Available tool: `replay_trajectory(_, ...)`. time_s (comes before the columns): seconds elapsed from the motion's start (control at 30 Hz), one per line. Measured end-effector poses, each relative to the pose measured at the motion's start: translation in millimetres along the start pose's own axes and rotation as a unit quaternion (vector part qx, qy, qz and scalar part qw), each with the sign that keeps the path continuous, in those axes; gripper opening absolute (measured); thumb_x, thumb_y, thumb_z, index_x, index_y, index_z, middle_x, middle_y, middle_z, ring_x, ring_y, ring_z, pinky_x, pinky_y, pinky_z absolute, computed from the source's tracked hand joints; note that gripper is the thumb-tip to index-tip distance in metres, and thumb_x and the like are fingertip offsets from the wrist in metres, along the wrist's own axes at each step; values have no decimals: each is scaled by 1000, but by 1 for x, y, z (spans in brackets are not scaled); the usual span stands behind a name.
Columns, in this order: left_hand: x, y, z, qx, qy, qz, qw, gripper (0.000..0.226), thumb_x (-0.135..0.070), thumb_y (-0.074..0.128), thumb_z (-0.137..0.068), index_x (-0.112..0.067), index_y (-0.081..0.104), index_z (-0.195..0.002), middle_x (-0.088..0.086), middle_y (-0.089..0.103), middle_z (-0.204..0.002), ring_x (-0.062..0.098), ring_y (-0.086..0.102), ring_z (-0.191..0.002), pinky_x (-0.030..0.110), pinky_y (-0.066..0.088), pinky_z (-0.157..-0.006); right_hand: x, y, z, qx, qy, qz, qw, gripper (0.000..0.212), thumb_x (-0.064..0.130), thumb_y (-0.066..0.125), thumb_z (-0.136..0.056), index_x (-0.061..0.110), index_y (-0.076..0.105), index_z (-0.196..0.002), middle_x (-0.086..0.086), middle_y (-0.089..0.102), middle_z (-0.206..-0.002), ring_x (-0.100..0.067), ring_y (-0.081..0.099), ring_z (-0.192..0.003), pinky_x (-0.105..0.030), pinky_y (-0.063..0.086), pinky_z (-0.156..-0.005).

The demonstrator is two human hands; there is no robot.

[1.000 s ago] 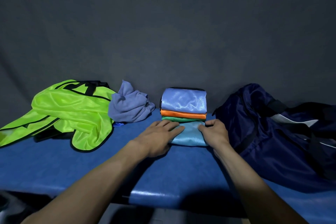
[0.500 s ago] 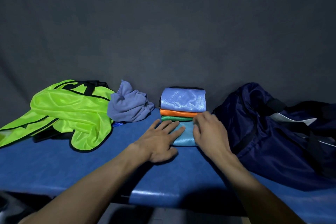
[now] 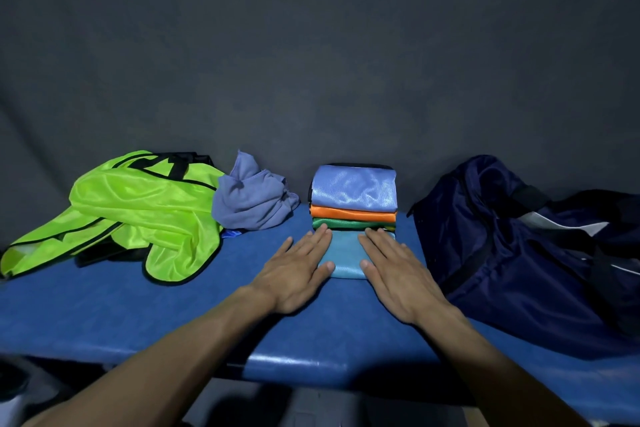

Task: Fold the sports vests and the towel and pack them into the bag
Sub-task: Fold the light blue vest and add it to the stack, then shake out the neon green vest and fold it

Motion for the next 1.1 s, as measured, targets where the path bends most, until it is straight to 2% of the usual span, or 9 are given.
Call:
replay_trajectory(0.1, -2, -2, 1, -4, -3, 19, 1000, 65, -52, 14, -107, -26, -7, -162, -13, -14, -168, 7, -7, -155, 37, -2, -127, 0, 0, 0, 9, 27, 0, 1000, 62, 52, 9, -107, 28, 7, -163, 12, 0, -170, -9, -8, -156, -39, 1, -127)
replay_trajectory(0.27, -10, -13, 7, -69, -39, 33, 996, 58, -47, 24, -108, -19, 21, -159, -4, 9, -170, 26, 25, -152, 38, 18, -125, 2, 2, 0, -5, 76, 11, 997, 89, 67, -15, -86, 26, 4, -163, 6, 0, -171, -15, -7, -157, -39, 0, -127)
replay_trajectory(0.53, -21, 4, 5, -97, -36, 79, 991, 59, -33, 21, -111, -3, 10, -160, 11, 1, -170, 20, 4, -157, 29, 1, -126, 9, 5, -1, -19, 105, 4, 994, 92, 60, -18, -82, 23, 4, -164, 2, -1, -171, -20, -5, -157, -40, 2, -128)
replay_trajectory(0.63, -17, 0, 6, -98, -38, 57, 993, 60, -38, 20, -110, -8, 13, -161, 11, 5, -169, 28, 7, -156, 36, 8, -127, 13, 0, 0, -68, 91, 47, 992, 78, 54, 3, -97, 17, 33, -158, -8, 27, -166, -28, 22, -155, -47, 20, -125)
replay_trajectory(0.7, -16, -7, 9, -117, -24, -16, 993, 63, -47, 12, -106, -17, 18, -161, 11, 10, -169, 34, 11, -155, 43, 13, -126, 16, -3, 0, -98, 62, 93, 989, 60, 42, 22, -102, 14, 57, -142, -11, 53, -148, -32, 45, -141, -51, 37, -117)
replay_trajectory(0.8, -17, -8, 8, -97, 25, -76, 992, 58, -50, 14, -108, -28, 20, -161, 3, 10, -170, 28, 8, -156, 46, 10, -126, 19, -4, -2, -89, 43, 122, 988, 54, 34, 24, -101, 16, 65, -132, -4, 65, -127, -30, 54, -130, -49, 40, -114)
replay_trajectory(0.93, -6, -5, 6, -26, 36, -27, 999, 59, -51, 17, -107, -32, 10, -162, -5, 1, -171, 20, 1, -157, 42, 4, -127, 28, -12, -5, -100, 39, 112, 988, 57, 34, 23, -99, 14, 67, -128, -1, 69, -124, -31, 54, -132, -50, 39, -115)
replay_trajectory(1.03, 5, -28, 14, -87, 73, 20, 993, 53, -48, 25, -107, -27, 37, -154, -1, 31, -163, 22, 31, -147, 41, 30, -119, 55, -27, -14, -147, -20, 39, 988, 53, 35, 28, -100, 13, 69, -126, -1, 71, -124, -30, 55, -132, -46, 42, -112)
replay_trajectory(1.1, 25, -52, 27, -134, 45, 38, 989, 45, -45, 35, -99, -26, 57, -133, -4, 56, -137, 20, 53, -124, 39, 47, -98, 77, -32, -24, -161, -51, -18, 985, 55, 36, 27, -101, 13, 66, -132, -2, 68, -131, -28, 52, -134, -40, 37, -115)
Point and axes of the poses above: each hand's wrist, its own z-axis away from the middle knuckle, its own y-axis out of the palm, x = y × z, the point moved 5 cm from there along -z, towards the middle knuckle
